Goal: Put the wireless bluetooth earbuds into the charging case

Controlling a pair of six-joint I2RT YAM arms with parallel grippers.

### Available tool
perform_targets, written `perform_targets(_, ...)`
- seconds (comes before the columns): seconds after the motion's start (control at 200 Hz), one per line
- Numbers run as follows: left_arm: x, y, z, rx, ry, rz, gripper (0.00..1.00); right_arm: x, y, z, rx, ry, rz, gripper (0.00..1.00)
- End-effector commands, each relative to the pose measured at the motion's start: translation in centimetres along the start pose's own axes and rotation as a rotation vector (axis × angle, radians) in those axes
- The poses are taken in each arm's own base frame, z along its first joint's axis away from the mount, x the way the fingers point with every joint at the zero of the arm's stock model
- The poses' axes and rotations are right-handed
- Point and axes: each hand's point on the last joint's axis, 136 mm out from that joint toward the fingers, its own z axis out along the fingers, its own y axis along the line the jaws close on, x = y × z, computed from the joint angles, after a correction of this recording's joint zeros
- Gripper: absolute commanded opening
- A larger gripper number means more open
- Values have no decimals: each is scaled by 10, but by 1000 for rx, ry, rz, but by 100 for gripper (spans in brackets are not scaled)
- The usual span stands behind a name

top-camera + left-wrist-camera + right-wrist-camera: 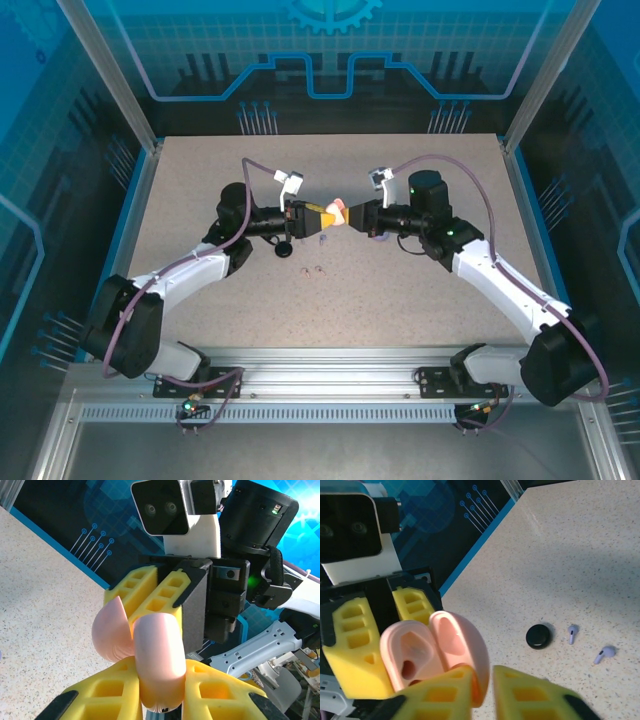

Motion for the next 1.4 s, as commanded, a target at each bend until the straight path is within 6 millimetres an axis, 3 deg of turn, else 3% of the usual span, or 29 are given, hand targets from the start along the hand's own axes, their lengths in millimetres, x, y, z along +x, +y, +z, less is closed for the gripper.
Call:
perform_targets(0.0,0,-14,4,61,23,42,0,-12,9,1,-19,-21,-24,5)
perform_targets(0.05,3,-12,5,55,25,35,10,-12,10,1,-17,-19,-24,0)
perform_targets(0.175,7,0,4,13,19,31,33,-10,6,3,12,7,-32,0)
perform_targets(0.335,3,7,1,-32,37,54,43,-5,-11,-2,124,36,-57,0)
perform_targets(0.52,-12,12,-10,-86,64,95,53,-15,-25,-12,230,54,-102,0)
perform_targets(0.97,-25,16,-9,-134,252,181,59,-42,-34,0,268,159,-267,0)
perform_targets(1.185,-31,28,-9,-129,312,165,60,-42,-37,6,258,184,-287,0)
perform_targets(1.396,-32,28,-8,-92,356,144,62,-42,-33,10,221,193,-289,0)
